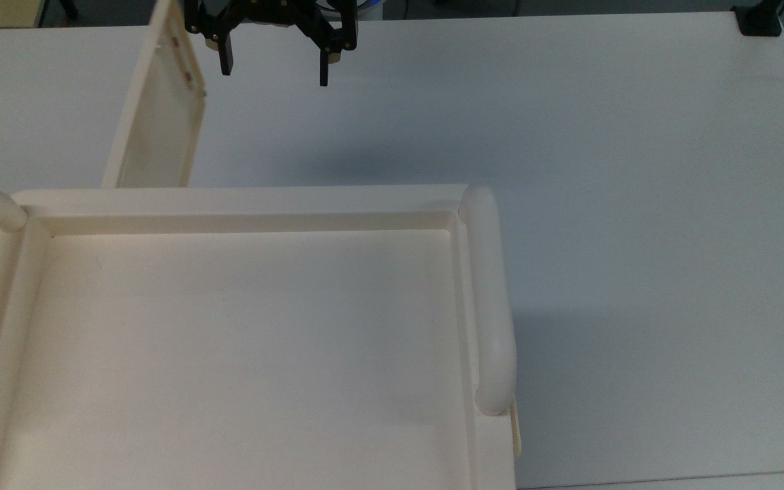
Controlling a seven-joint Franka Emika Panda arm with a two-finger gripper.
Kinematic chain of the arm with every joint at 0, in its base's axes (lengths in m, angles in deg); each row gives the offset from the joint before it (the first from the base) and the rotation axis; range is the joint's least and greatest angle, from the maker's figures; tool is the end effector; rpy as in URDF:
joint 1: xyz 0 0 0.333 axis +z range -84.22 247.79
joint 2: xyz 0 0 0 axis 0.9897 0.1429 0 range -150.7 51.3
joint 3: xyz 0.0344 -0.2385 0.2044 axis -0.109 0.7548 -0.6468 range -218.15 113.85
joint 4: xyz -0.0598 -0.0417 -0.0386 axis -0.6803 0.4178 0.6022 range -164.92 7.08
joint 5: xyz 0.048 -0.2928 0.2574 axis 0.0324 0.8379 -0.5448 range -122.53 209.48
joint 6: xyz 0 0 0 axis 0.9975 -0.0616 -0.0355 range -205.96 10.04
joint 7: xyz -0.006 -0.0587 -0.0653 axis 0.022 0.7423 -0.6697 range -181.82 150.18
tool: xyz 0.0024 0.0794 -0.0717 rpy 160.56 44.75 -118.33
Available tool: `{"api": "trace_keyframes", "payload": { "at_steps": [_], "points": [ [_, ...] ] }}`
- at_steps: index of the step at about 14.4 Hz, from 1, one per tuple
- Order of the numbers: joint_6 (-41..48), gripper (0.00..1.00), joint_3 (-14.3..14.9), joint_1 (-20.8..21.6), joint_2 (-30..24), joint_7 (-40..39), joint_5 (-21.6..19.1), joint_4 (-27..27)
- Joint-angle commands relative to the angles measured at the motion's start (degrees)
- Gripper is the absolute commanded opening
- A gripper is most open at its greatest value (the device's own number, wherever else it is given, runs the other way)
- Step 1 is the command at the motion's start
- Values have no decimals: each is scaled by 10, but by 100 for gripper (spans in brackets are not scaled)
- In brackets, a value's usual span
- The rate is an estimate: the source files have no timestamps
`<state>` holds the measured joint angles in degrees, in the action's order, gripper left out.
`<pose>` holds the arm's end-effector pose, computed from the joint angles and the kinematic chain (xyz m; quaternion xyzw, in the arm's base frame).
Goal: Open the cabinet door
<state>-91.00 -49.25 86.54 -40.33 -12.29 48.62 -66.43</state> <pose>0.6216 0.0150 0.6510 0.9922 -0.0110 0.1167 0.0434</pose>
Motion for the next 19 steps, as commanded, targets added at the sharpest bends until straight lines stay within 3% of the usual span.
{"api": "trace_keyframes", "payload": {
  "at_steps": [1,12,19],
  "points": [
    [28,100,6,12,-14,-15,-7,-26],
    [56,100,5,35,-99,-10,-10,-168],
    [71,100,6,26,-97,-9,-10,-162]
  ]
}}
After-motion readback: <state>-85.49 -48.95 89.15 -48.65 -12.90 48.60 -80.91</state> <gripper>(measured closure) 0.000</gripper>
